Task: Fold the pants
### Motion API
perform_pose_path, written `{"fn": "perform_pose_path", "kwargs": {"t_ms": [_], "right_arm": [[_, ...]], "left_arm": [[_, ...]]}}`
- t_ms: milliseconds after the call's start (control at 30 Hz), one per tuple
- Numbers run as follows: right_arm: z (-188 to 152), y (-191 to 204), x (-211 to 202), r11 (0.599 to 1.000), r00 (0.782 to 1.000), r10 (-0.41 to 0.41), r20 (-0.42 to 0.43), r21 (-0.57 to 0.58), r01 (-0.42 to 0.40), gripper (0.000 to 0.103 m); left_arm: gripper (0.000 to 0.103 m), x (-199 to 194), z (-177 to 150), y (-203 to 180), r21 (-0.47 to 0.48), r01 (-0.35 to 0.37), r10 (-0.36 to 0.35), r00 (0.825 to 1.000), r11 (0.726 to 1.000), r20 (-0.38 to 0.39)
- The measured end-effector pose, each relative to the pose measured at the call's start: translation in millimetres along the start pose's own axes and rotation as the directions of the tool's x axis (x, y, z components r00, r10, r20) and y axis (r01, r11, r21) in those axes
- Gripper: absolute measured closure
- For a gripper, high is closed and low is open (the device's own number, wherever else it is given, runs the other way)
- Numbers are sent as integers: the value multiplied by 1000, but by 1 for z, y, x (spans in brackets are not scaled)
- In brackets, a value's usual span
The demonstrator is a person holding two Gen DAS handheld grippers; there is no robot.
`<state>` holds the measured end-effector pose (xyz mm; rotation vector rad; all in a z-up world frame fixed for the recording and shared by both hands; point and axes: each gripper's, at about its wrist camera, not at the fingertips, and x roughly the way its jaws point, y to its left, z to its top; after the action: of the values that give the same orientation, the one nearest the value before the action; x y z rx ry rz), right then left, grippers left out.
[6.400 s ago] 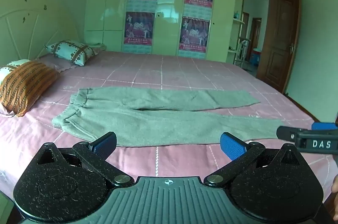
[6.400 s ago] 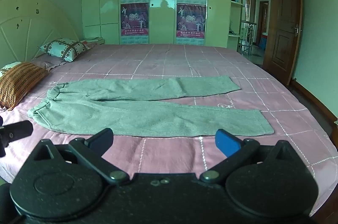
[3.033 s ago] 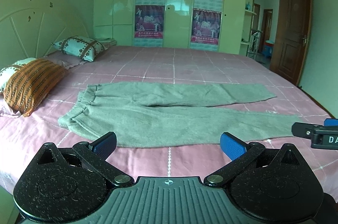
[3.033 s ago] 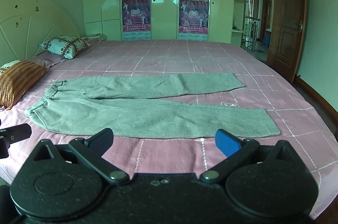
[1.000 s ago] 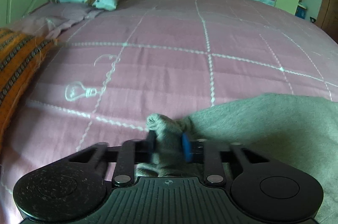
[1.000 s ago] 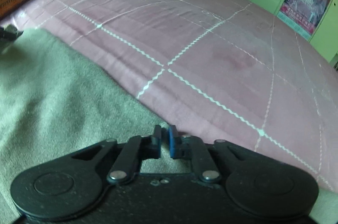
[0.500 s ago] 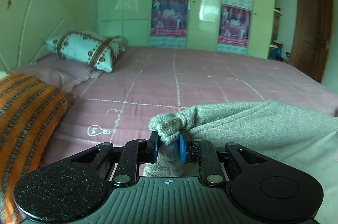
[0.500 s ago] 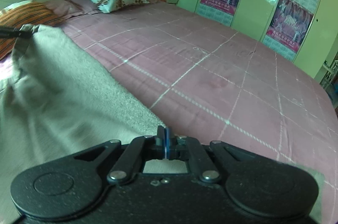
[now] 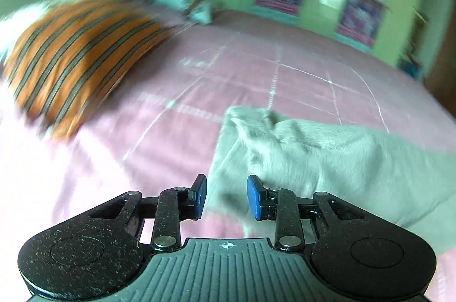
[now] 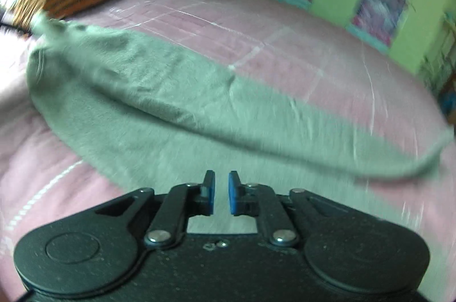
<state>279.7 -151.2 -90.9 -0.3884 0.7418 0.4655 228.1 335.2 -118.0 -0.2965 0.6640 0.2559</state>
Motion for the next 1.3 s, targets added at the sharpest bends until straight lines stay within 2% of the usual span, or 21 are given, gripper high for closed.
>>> {"fn": "perform_pose_path", "kwargs": {"t_ms": [133, 233, 367, 500, 600, 733, 800, 933, 1000, 1033, 1067, 1133, 1167, 1200, 1300], "right_arm": [[-8, -8, -13, 991, 999, -15, 39, 135, 10, 96], [-9, -19, -16, 968, 998, -19, 61, 250, 3, 95], [-8, -37, -7, 895, 997, 15, 78, 443, -48, 91], [-14, -49, 9, 824, 997, 31, 77, 562, -69, 89], [-20, -59, 28, 764, 996, 47, 69, 640, -81, 86], [-24, -74, 53, 675, 994, 80, 76, 729, -110, 78], [-27, -83, 65, 617, 992, 97, 85, 777, -127, 75], [-37, -104, 87, 460, 982, 133, 135, 869, -182, 76], [-41, -115, 97, 386, 977, 148, 152, 901, -198, 79], [-42, -119, 101, 361, 976, 155, 153, 911, -201, 88], [-42, -122, 106, 346, 974, 167, 150, 917, -200, 103], [-40, -126, 111, 351, 972, 185, 146, 914, -204, 103], [-37, -126, 108, 370, 972, 185, 144, 906, -205, 103], [-31, -125, 100, 394, 971, 180, 156, 893, -216, 103], [-15, -115, 46, 482, 952, 142, 271, 821, -305, 103]], "left_arm": [[72, -31, -14, 5, -179, 73, -70, 997, 981, 26], [72, -34, -24, -10, -226, 95, -94, 995, 970, 16], [72, -15, -29, -26, -268, 94, -106, 994, 959, -29], [72, 5, -32, -39, -276, 81, -101, 993, 958, -62], [72, 11, -31, -42, -292, 76, -97, 994, 953, -58], [72, 24, -26, -37, -337, 82, -110, 992, 938, -65], [72, 29, -26, -35, -356, 84, -116, 991, 931, -68], [72, 35, -29, -26, -424, 107, -146, 987, 899, -60], [72, 38, -27, -25, -435, 110, -152, 986, 894, -62], [73, 40, -24, -26, -427, 109, -152, 986, 898, -69], [76, 42, -20, -26, -415, 109, -153, 985, 903, -75], [80, 43, -7, -22, -402, 132, -175, 982, 906, -72], [81, 39, 3, -19, -397, 162, -195, 980, 903, -45], [81, 33, 16, -17, -382, 192, -212, 977, 904, -11], [81, 16, 43, -8, -318, 260, -254, 965, 912, 62]]}}
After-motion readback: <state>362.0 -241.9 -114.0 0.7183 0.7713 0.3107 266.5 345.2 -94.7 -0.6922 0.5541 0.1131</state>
